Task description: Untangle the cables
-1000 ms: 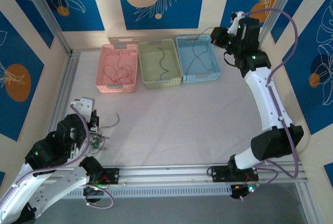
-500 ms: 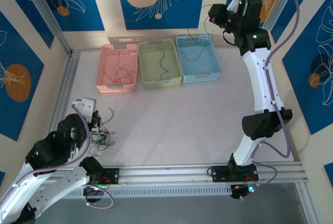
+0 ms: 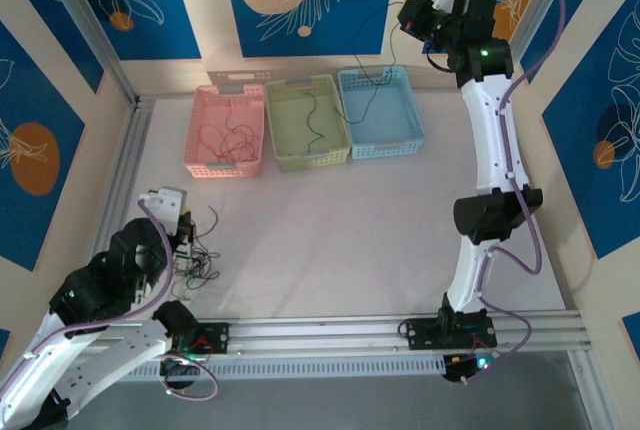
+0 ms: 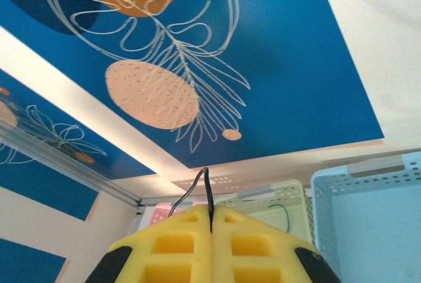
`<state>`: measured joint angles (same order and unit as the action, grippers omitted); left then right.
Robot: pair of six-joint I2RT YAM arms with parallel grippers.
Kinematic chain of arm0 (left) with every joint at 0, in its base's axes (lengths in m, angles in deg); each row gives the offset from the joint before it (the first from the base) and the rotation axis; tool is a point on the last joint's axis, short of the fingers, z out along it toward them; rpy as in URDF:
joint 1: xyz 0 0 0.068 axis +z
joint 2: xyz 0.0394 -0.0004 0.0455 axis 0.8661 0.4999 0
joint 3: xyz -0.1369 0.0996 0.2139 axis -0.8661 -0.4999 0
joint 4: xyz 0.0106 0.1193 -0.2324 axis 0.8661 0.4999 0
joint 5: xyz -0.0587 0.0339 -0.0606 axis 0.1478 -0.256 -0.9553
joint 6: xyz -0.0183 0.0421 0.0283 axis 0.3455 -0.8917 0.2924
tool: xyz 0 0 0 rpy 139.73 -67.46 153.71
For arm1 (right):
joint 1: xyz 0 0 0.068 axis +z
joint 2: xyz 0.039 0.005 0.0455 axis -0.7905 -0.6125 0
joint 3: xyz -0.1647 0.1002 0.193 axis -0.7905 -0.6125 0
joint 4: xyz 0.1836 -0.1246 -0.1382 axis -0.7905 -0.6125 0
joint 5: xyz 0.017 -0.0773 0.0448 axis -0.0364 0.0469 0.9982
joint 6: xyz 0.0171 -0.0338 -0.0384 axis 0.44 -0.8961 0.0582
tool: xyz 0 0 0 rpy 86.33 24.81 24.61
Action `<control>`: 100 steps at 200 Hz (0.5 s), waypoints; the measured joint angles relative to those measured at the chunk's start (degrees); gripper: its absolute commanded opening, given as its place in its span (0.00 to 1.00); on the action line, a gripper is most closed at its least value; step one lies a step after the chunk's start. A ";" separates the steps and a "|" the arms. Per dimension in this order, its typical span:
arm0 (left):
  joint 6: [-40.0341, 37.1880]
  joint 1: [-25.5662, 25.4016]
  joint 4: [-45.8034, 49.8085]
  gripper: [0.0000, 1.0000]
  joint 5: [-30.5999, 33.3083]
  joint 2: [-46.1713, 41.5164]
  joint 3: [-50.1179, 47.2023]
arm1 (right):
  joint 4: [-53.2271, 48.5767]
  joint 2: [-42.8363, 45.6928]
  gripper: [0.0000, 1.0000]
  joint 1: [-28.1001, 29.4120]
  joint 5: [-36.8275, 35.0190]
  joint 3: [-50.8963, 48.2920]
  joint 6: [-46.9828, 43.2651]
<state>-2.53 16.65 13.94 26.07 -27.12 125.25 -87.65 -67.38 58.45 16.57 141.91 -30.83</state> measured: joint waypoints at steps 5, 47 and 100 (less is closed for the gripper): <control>0.00 0.00 0.00 0.00 0.00 0.00 0.00 | -0.31 -0.90 0.00 -0.15 -0.02 0.81 -0.02; 0.00 0.00 -0.02 0.00 -0.02 0.09 -0.02 | -1.90 -6.34 0.00 -0.63 -0.98 4.04 -0.72; 0.00 0.00 -0.02 0.00 -0.02 0.17 -0.24 | -2.71 -13.75 0.00 -0.52 -3.45 4.15 -0.87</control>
<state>-2.53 16.65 13.92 26.05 -26.95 125.00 -90.36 -81.13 57.92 13.12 146.07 -31.70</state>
